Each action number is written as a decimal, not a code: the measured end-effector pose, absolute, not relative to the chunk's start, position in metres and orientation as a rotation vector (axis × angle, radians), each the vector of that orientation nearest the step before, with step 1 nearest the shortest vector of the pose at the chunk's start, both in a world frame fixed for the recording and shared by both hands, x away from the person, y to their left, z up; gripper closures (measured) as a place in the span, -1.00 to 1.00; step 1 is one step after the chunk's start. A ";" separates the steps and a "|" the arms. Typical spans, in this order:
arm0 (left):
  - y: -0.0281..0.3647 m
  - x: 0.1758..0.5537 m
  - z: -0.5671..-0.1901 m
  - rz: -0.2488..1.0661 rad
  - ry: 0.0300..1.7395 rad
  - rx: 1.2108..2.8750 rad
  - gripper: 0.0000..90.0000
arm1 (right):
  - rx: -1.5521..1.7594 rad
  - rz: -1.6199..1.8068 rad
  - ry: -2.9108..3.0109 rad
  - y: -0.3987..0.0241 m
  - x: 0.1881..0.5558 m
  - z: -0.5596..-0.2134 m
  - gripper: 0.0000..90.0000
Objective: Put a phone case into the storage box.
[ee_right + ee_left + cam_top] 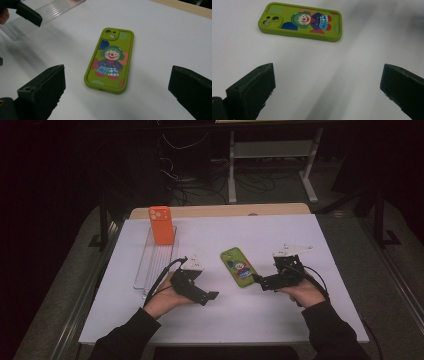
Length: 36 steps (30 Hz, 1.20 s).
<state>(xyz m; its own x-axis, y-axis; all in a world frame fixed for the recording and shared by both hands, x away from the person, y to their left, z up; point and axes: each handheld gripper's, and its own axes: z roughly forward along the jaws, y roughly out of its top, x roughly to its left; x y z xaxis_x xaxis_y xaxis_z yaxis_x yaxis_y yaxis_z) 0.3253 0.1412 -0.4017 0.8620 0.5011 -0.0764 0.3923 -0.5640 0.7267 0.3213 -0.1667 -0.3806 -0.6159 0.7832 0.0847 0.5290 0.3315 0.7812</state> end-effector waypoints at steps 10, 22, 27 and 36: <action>0.141 0.326 -0.402 0.179 0.643 2.240 -1.00 | 1.232 1.145 2.289 -0.149 0.346 -0.373 -1.00; 0.139 0.325 -0.404 0.170 0.646 2.247 -1.00 | 1.285 1.091 2.313 -0.134 0.369 -0.376 -1.00; 0.139 0.325 -0.404 0.169 0.644 2.242 -1.00 | 1.315 1.079 2.320 -0.125 0.377 -0.376 -1.00; 0.139 0.325 -0.404 0.159 0.655 2.224 -1.00 | 1.322 1.015 2.341 -0.108 0.389 -0.381 -1.00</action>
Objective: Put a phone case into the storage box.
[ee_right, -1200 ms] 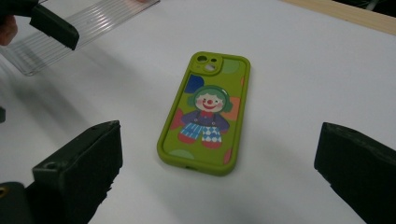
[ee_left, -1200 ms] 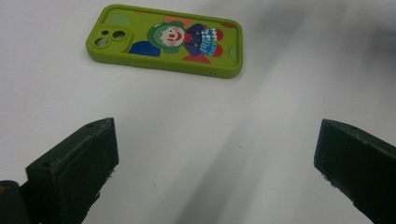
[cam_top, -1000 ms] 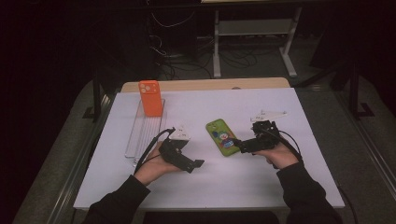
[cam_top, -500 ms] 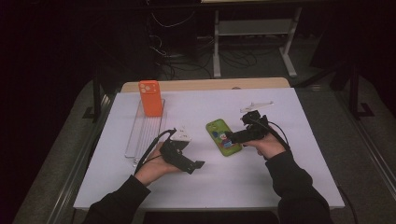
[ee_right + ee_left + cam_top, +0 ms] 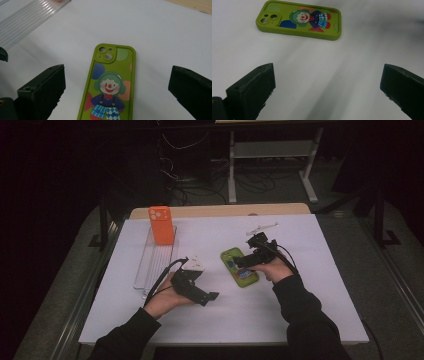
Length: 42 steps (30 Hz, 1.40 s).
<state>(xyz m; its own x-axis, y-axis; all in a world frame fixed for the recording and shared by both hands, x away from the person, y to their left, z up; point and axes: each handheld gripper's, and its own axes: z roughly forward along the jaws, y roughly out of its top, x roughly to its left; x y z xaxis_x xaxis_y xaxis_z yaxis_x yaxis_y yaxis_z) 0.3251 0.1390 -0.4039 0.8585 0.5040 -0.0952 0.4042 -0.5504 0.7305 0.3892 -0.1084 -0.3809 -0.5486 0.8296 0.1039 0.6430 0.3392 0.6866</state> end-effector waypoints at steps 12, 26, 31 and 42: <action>0.140 0.326 -0.404 0.152 0.652 2.228 -1.00 | 1.405 0.807 2.435 -0.092 0.398 -0.406 -1.00; 0.140 0.325 -0.405 0.133 0.663 2.241 -1.00 | 1.441 0.642 2.502 -0.081 0.400 -0.430 -1.00; 0.140 0.326 -0.405 0.136 0.660 2.251 -1.00 | 1.449 0.610 2.516 -0.080 0.401 -0.433 -1.00; 0.140 0.326 -0.405 0.133 0.661 2.250 -1.00 | 1.455 0.562 2.517 -0.079 0.399 -0.440 -0.97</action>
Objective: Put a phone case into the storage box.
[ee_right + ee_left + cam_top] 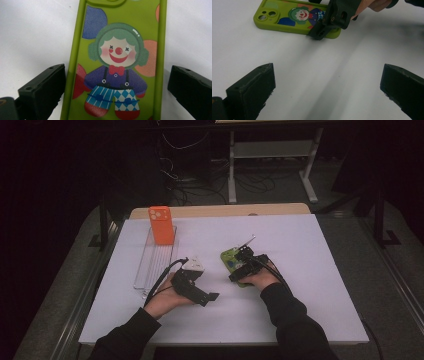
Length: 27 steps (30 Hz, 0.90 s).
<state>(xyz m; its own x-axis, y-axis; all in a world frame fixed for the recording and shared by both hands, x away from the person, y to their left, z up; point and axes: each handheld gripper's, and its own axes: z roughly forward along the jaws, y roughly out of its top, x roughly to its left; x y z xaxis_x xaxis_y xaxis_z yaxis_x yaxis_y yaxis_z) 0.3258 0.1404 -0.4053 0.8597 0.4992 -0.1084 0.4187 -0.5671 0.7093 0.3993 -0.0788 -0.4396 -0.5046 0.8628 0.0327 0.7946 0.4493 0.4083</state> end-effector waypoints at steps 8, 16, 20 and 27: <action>0.140 0.325 -0.406 0.129 0.669 2.241 -1.00 | 1.443 0.568 2.512 -0.075 0.393 -0.435 -0.72; 0.140 0.326 -0.406 0.130 0.658 2.258 -1.00 | 1.435 0.595 2.498 -0.076 0.390 -0.436 -0.68; 0.139 0.325 -0.407 0.124 0.670 2.241 -1.00 | 1.439 0.604 2.497 -0.077 0.390 -0.436 -0.66; 0.139 0.325 -0.408 0.118 0.676 2.232 -1.00 | 1.398 0.638 2.526 -0.081 0.389 -0.436 -0.66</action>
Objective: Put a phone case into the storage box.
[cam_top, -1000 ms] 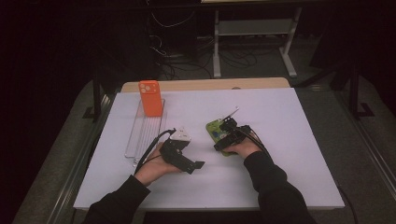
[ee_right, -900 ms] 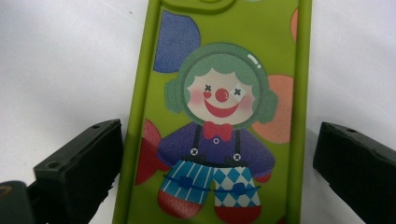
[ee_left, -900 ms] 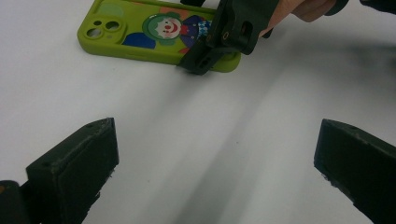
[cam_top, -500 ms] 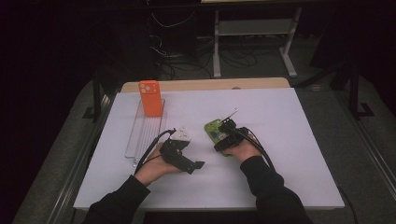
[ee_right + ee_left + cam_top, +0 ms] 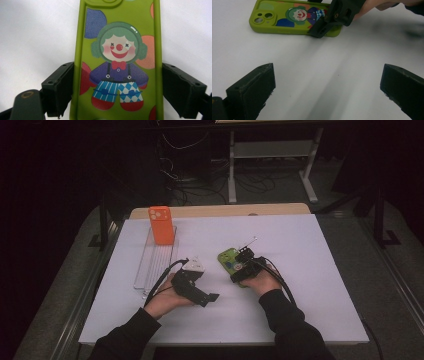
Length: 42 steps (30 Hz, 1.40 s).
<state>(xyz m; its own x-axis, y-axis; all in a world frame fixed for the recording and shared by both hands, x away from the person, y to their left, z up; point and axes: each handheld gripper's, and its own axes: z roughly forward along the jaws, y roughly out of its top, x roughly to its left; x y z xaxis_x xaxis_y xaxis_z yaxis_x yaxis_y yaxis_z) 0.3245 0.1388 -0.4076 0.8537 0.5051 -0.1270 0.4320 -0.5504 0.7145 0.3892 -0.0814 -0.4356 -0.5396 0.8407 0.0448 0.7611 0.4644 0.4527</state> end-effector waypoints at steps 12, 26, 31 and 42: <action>0.140 0.326 -0.408 0.111 0.667 2.233 -1.00 | 1.275 0.758 2.567 -0.103 0.380 -0.413 -0.65; 0.144 0.329 -0.395 0.098 0.622 2.242 -1.00 | 1.108 0.822 2.635 -0.149 0.372 -0.387 -0.66; 0.149 0.333 -0.384 0.096 0.571 2.260 -1.00 | 1.038 0.834 2.674 -0.160 0.370 -0.384 -0.66; 0.149 0.342 -0.364 0.136 0.458 2.281 -1.00 | 0.762 0.872 2.765 -0.162 0.365 -0.376 -0.66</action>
<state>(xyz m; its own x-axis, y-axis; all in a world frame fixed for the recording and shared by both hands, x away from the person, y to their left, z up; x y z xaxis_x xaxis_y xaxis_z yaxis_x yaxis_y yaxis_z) 0.3418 0.1487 -0.3642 0.9291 0.3670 -0.0463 0.2826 -0.6236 0.7288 0.3652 -0.1624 -0.3761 -0.8611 0.5082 0.0150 0.4250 0.7032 0.5699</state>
